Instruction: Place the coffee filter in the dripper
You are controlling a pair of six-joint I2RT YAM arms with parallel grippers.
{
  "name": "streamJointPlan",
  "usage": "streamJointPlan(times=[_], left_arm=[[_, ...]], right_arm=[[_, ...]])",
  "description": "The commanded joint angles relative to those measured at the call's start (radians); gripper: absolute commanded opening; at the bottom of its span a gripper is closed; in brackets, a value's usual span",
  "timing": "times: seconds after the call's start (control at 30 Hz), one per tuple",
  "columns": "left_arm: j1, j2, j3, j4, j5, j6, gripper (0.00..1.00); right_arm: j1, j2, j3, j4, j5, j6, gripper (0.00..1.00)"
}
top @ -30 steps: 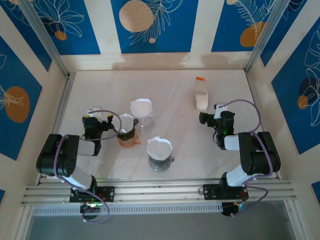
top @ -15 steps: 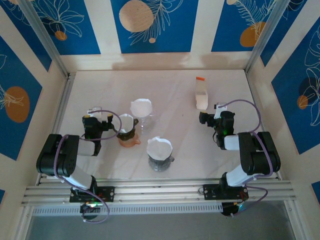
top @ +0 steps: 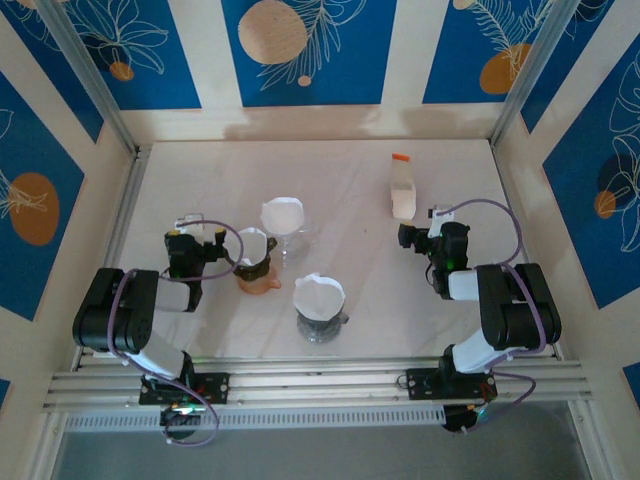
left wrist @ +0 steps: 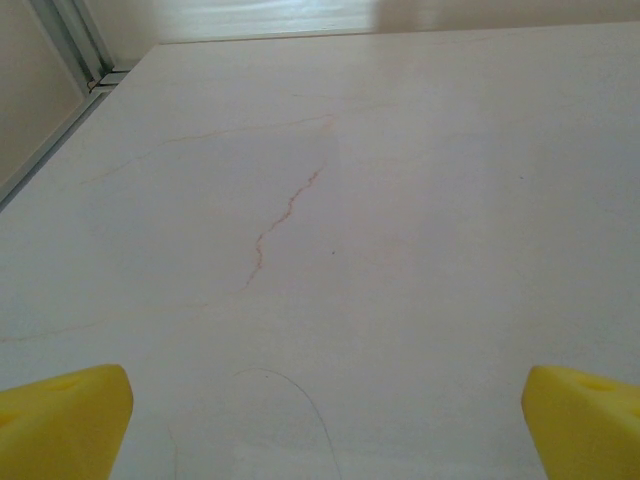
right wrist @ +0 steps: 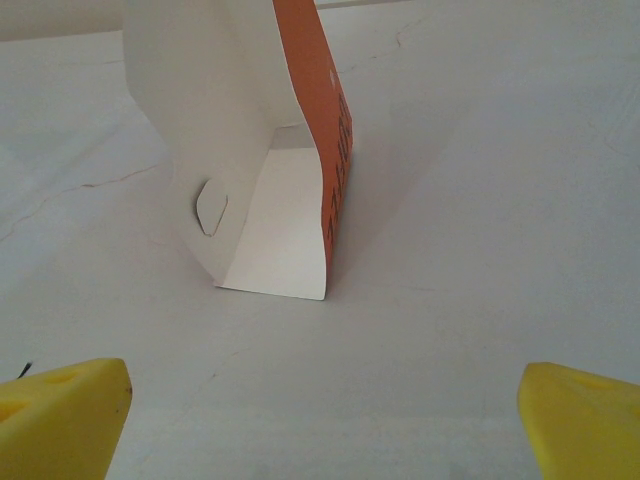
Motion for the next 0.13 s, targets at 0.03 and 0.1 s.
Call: streamJointPlan(times=[0.03, 0.1], left_arm=[[-0.008, 0.005, 0.012, 0.031, -0.014, 0.021, 1.0], [-0.008, 0.005, 0.012, 0.032, -0.015, 0.021, 1.0]], right_arm=[[0.0, -0.009, 0.012, 0.027, -0.005, 0.005, 0.99], [-0.001, -0.009, 0.012, 0.03, -0.003, 0.005, 0.99]])
